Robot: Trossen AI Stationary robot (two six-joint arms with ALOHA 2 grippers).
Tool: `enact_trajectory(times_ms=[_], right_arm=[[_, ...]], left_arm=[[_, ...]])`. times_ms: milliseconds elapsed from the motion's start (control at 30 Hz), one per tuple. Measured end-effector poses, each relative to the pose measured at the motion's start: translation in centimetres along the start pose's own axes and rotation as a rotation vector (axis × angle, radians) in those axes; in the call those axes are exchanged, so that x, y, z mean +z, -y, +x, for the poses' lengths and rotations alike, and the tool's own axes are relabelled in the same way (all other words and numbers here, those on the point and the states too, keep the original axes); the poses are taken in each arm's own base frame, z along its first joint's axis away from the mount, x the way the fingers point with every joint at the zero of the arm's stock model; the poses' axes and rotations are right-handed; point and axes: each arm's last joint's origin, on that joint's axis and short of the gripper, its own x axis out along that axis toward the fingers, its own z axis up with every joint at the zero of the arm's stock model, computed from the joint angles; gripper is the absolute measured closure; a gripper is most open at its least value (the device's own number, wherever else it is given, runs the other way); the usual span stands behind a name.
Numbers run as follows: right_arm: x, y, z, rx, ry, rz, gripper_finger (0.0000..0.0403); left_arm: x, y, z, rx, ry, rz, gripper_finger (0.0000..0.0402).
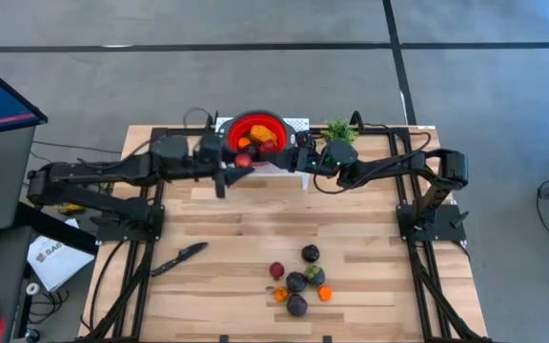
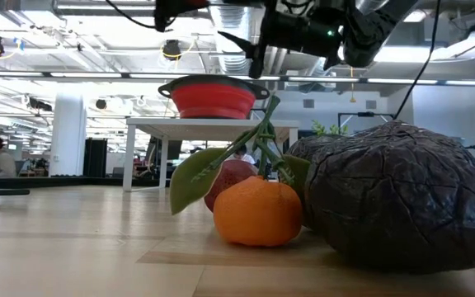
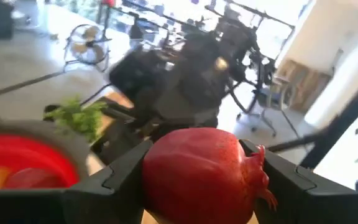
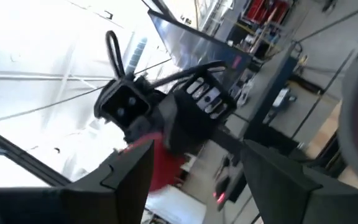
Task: Pick & Place Fruit
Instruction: Put the red pomegranate into the red strainer bowl on the shelf
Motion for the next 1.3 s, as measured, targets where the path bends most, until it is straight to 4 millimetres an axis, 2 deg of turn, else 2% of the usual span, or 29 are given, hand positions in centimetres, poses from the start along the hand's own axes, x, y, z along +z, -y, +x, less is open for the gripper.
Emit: enact_trajectory(times_ms=[167,267,367,533,700,900,1100,1300], right_arm=[[0.8,-2.1,-0.5,0.014,0.007,-0.136,0.018],[1.2,-4.1,-1.2,-0.026,-0.02,-0.233,0.019],[1.7,-6.5,-2.5,-0.091,-0.034,-0.339,0.0202],[2.1,-10.2,-4.9,-0.198,-0.011,-0.481,0.0224],[2.1,-12.5,-6.5,-0.245,0.044,-0.541,0.0243],[1.4,-13.2,-6.7,-0.247,0.059,-0.566,0.026],[1.0,-12.6,-6.2,-0.254,0.049,-0.564,0.0271],[0.8,-12.2,-5.9,-0.26,0.045,-0.555,0.0273]], left_arm=[[2.7,-1.6,-1.4,0.11,-0.08,-0.065,0.0184],[4.2,-3.1,-0.5,0.156,-0.162,-0.095,0.0184],[5.0,-5.3,1.2,0.177,-0.267,-0.147,0.0184],[4.5,-9.2,4.8,0.228,-0.403,-0.184,0.0183],[3.5,-11.9,6.5,0.316,-0.45,-0.155,0.0179],[2.9,-13.7,6.9,0.412,-0.462,-0.159,0.0175],[2.3,-14.0,6.8,0.449,-0.475,-0.157,0.0168],[1.2,-14.3,6.7,0.469,-0.505,-0.165,0.0139]])
